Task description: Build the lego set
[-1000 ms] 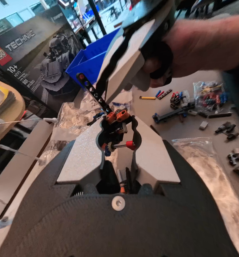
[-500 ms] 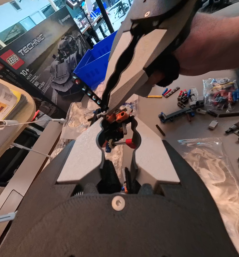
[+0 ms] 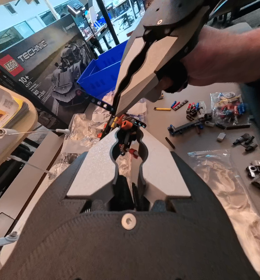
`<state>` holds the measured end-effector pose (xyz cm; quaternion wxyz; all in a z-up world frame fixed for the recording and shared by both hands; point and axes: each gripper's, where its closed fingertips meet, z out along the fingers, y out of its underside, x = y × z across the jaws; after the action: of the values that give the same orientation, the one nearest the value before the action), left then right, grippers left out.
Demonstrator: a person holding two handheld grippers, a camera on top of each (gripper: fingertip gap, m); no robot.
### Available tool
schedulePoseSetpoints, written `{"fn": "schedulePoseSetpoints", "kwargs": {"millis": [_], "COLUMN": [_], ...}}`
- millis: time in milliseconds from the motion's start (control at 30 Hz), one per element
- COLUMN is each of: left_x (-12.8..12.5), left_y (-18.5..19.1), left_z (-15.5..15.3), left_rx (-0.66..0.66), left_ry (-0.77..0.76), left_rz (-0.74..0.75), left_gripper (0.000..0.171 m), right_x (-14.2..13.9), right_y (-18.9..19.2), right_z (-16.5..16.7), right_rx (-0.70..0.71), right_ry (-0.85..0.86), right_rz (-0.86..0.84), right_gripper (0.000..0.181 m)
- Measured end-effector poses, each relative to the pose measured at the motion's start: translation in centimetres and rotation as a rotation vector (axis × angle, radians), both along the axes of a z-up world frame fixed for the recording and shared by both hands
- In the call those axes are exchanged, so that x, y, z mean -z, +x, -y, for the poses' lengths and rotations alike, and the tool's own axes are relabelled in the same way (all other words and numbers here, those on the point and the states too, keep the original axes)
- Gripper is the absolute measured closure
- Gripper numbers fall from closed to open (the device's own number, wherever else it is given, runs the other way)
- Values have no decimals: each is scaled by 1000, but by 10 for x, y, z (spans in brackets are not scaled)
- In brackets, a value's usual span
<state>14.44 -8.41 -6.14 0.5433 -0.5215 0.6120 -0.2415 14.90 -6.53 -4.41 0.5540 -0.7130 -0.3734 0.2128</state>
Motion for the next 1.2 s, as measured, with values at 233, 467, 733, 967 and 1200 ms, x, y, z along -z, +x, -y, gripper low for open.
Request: {"fn": "schedulePoseSetpoints", "kwargs": {"millis": [233,467,733,967,1200], "left_x": [-12,-30,-14,-14,-19], "left_y": [-11,-43,-25,-25,-30], "left_z": [-2,-19,2,10,8], "left_rx": [43,6,106,150,161], "left_ry": [-82,-151,-145,-153,-203], "left_rz": [86,200,109,108,150], "left_gripper": [161,166,165,165,165], "right_x": [-11,-16,-22,6,-3], "right_y": [0,5,-10,-2,-1], "right_z": [8,14,24,24,28], "right_rx": [-127,-164,-159,-193,-221], "right_ry": [-117,-99,206,103,79], "right_rz": [-226,-244,-7,113,30], "right_gripper": [176,181,156,169,172]}}
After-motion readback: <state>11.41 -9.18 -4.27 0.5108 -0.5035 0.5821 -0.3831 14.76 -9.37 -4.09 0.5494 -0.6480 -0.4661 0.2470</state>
